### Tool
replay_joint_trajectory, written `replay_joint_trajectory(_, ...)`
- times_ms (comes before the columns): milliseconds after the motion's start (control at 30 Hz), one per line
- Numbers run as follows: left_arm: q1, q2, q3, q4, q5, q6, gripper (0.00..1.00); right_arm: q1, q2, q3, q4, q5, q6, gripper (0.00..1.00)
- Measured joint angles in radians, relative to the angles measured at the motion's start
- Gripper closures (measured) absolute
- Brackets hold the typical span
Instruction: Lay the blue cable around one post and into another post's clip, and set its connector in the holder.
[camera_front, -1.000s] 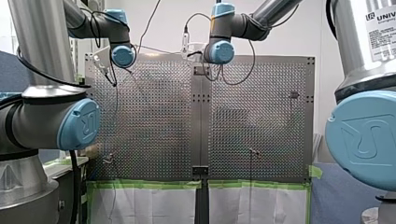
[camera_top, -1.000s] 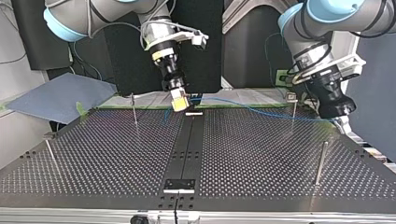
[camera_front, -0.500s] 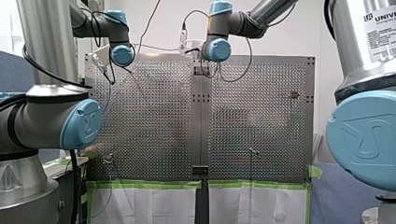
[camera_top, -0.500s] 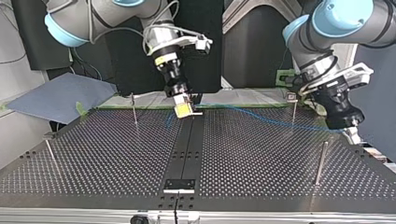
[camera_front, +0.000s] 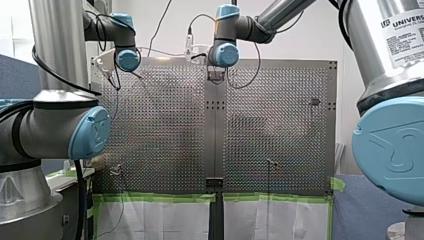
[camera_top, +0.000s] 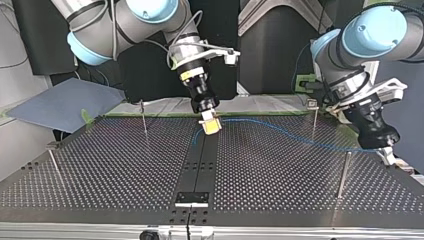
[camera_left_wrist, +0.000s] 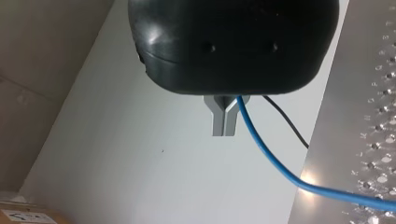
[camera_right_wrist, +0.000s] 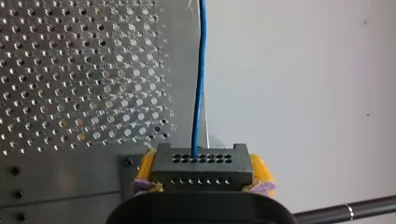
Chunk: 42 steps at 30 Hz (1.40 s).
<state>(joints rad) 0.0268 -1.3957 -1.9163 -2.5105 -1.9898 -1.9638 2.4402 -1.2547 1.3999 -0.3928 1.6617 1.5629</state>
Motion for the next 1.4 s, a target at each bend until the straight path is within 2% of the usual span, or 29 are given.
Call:
replay_joint_trajectory(400,0.082,0.012,0.004,0.002,0.076,-0.048,0.98,0.034,0.074,-0.104,0.034,0.005,0.0,1.0)
replay_joint_trajectory(633,0.133,-0.005,0.004,0.001,0.131,-0.022,0.98,0.038,0.086,-0.15,0.029,0.012,0.006,1.0)
replay_joint_trajectory(1067,0.151,-0.072,0.004,0.03,0.168,-0.008,0.98,0.029,0.104,-0.173,0.012,0.013,0.014,1.0)
replay_joint_trajectory(1400,0.159,-0.104,0.011,0.056,0.203,0.011,0.98,0.032,0.168,-0.22,0.01,0.01,0.016,1.0)
